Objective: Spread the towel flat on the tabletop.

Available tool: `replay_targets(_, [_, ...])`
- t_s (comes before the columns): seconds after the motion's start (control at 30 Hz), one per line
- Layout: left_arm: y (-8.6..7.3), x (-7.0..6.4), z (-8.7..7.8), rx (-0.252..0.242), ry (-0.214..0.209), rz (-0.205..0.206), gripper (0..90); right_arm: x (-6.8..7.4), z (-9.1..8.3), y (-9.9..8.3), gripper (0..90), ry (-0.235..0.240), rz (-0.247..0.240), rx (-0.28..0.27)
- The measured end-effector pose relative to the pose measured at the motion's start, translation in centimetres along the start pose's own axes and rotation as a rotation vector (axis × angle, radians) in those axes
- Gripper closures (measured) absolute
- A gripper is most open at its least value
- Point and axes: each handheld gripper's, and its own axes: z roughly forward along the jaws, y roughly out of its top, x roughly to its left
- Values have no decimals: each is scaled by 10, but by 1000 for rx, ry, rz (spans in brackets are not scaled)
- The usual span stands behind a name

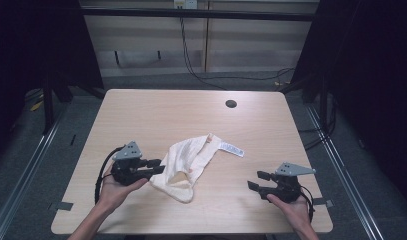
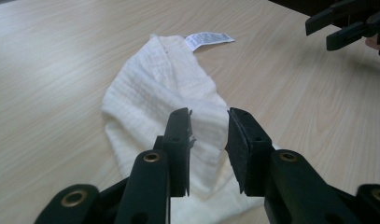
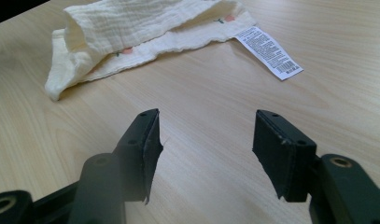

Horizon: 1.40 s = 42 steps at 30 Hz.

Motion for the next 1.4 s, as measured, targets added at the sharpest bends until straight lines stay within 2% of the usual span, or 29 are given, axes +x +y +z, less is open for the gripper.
replay_targets(0.07, [3, 0, 4, 3, -2, 0, 653, 0, 0, 0, 416, -1, 0, 1])
replay_targets(0.1, [4, 0, 13, 9, -21, -9, 618, 0, 0, 0, 411, 0, -2, 0])
replay_targets(0.17, [2, 1, 18, 7, -21, -15, 585, 0, 0, -1, 411, -2, -2, 0])
replay_targets(0.23, [-4, 3, 28, 10, -42, -30, 570, -1, 1, -1, 409, 1, -7, 5])
replay_targets(0.27, [-6, 3, 35, 55, -23, -18, 534, -1, 1, -1, 405, 1, -1, 9])
replay_targets(0.3, [-7, 3, 39, 76, -3, -3, 487, -1, 3, -2, 399, 0, -6, 14])
replay_targets(0.43, [-8, 4, 46, 81, -18, -3, 442, 1, 6, -3, 386, -1, -26, 28])
replay_targets(0.53, [-15, 3, 56, 126, -14, 11, 443, 1, 7, -3, 381, -2, -27, 34])
replay_targets(0.6, [-21, 5, 62, 156, -13, 17, 492, 1, 7, -3, 376, -3, -29, 32])
replay_targets(0.67, [-25, 7, 67, 172, -19, 15, 529, 1, 7, -3, 374, -3, -36, 33])
replay_targets(0.73, [-28, 6, 70, 180, -6, 21, 554, 2, 7, -4, 371, -1, -39, 37])
replay_targets(0.77, [-29, 7, 71, 188, -12, 25, 554, 2, 7, -4, 371, -1, -39, 37])
replay_targets(0.8, [-30, 6, 74, 192, -1, 26, 544, 1, 7, -4, 370, 0, -37, 40])
replay_targets(1.0, [-31, 4, 75, 194, 6, 33, 469, 3, 8, -4, 370, 10, -48, 46])
replay_targets(1.17, [-32, 6, 74, 192, 11, 39, 468, 3, 8, -4, 370, 14, -49, 48])
replay_targets(1.27, [-35, 4, 76, 189, 22, 61, 487, 3, 9, -4, 370, 15, -50, 51])
replay_targets(1.33, [-34, 3, 76, 199, 30, 76, 552, 3, 11, -4, 370, 17, -46, 58])
replay_targets(1.37, [-35, 3, 76, 195, 37, 77, 552, 3, 11, -4, 370, 17, -46, 58])
replay_targets(1.4, [-35, 2, 74, 201, 32, 90, 601, 3, 12, -4, 370, 16, -51, 60])
